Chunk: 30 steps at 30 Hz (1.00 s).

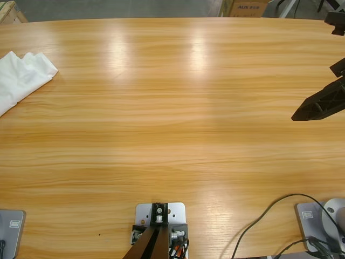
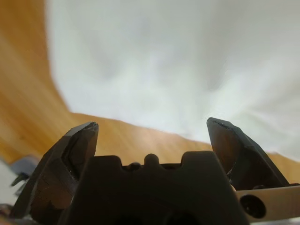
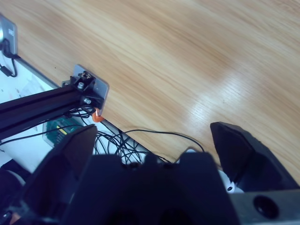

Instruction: Fold clothes

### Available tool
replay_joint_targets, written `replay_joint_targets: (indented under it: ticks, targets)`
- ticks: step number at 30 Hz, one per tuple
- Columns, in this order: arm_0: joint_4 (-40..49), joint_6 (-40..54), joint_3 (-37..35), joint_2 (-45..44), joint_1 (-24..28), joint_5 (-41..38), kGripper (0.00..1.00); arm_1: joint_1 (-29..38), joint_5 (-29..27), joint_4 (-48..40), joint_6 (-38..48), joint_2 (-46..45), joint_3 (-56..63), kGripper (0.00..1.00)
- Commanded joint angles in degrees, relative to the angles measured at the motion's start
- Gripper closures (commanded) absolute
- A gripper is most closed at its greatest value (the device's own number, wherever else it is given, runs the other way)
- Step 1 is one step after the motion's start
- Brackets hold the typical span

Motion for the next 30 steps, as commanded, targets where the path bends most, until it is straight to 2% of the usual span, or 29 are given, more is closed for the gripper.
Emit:
replay_joint_targets:
  ticks: [1,4,9,14,17,22,30]
  targets:
    - [-9.88,0.64,6.85,2.05,3.87,-4.75,0.138,0.60,0.65,0.39,-1.02,-0.99,0.69,0.000]
    - [-14.47,0.61,11.21,2.91,6.40,-7.03,0.138,0.60,0.65,0.39,-1.02,-0.91,0.60,0.000]
    - [-18.62,-0.54,16.56,4.07,7.49,-7.65,0.138,0.67,0.82,0.43,-1.02,-0.61,0.35,0.000]
    - [-20.78,-1.12,17.58,5.32,7.98,-9.30,0.155,0.69,0.91,0.75,-1.02,-0.38,-0.21,0.000]
    - [-18.38,-0.82,15.26,9.17,7.89,-9.05,0.213,0.69,0.91,0.75,-1.11,-0.33,-0.28,0.000]
    - [-11.98,4.98,10.65,10.94,9.21,-4.66,0.216,0.83,1.00,0.66,-1.27,0.18,-0.46,0.000]
    - [1.10,11.05,-3.11,14.06,13.94,0.67,0.216,0.95,1.00,0.59,-1.37,0.45,-0.81,0.000]
